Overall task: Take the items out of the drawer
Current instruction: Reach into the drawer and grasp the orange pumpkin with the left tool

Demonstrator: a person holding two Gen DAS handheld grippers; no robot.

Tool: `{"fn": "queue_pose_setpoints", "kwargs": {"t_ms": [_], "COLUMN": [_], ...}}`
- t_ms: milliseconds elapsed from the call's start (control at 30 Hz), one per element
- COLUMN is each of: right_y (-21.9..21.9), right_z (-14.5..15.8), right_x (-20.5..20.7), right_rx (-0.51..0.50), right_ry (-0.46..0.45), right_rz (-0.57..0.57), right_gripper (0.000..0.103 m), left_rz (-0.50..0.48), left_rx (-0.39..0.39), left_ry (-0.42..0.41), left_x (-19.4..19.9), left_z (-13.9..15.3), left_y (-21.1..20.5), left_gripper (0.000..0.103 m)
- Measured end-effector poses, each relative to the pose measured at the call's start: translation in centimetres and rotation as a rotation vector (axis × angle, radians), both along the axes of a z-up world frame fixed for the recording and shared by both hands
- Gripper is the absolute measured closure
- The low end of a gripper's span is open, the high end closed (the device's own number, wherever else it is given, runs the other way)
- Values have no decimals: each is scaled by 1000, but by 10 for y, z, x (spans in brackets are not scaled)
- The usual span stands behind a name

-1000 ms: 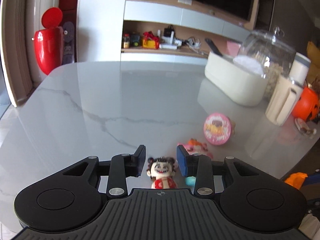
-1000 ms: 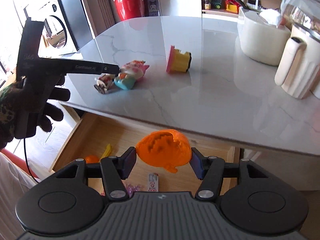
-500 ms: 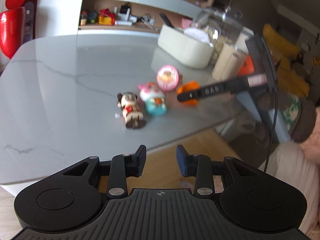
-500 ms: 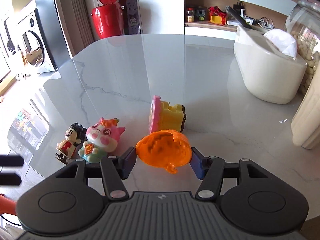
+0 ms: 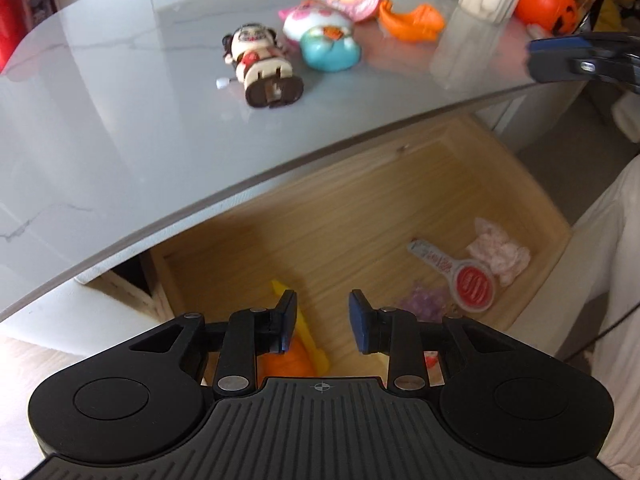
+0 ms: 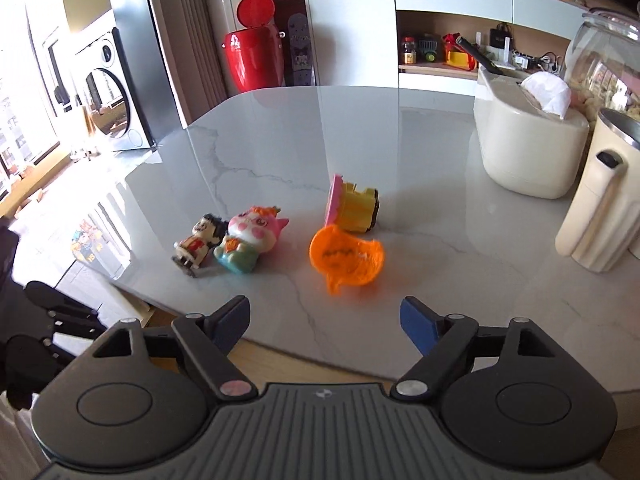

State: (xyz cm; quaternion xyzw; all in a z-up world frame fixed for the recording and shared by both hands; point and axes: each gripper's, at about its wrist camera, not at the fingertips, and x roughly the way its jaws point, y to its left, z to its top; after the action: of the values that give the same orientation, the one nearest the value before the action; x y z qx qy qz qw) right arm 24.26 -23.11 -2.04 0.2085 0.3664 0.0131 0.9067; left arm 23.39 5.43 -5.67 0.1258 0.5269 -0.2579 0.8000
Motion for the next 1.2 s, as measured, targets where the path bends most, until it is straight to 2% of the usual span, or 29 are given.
{"fn": "queue_pose_setpoints", "kwargs": {"t_ms": [167,267,367,567,667,733,867,1000,1100,1200], "right_y": [10,18,15,1,-1,-1,-5,-5,-4,-7], "right_z": [-32,-54,-71,-76,-78,-79,-79,-82,-86,-94], "right_x": [-27,-31,-32,-42,-43,-44,-45,-43,-40,-38], "right_rx": [8,-13,41,79,88,89,95,95,87,112], "right_ry": [88,141,185,178,177,181,187,196,212,244], "right_rz": [98,101,96,70,63,61,57,56,55,49], "right_gripper": [17,17,17,15,15,15,14,14,14,14], "left_rz": [-44,-42,-28,42,37,37,29,24,-7,0], "left_rx": [204,334,379,396,420,424,430,369,308,194], "left_ry": [168,224,254,285,299,323,320,346,292,212], "left_x": [12,11,18,36,39,42,39,35,23,7], "left_z": [-38,-58,-70,-91,-99,-104,-108,-105,-86,-50], "left_y": [-15,-19,-26,-35,-36,-35,-32,-31,-33,-27], "left_gripper": [71,71,71,67,62,62,63,64,64,64]}}
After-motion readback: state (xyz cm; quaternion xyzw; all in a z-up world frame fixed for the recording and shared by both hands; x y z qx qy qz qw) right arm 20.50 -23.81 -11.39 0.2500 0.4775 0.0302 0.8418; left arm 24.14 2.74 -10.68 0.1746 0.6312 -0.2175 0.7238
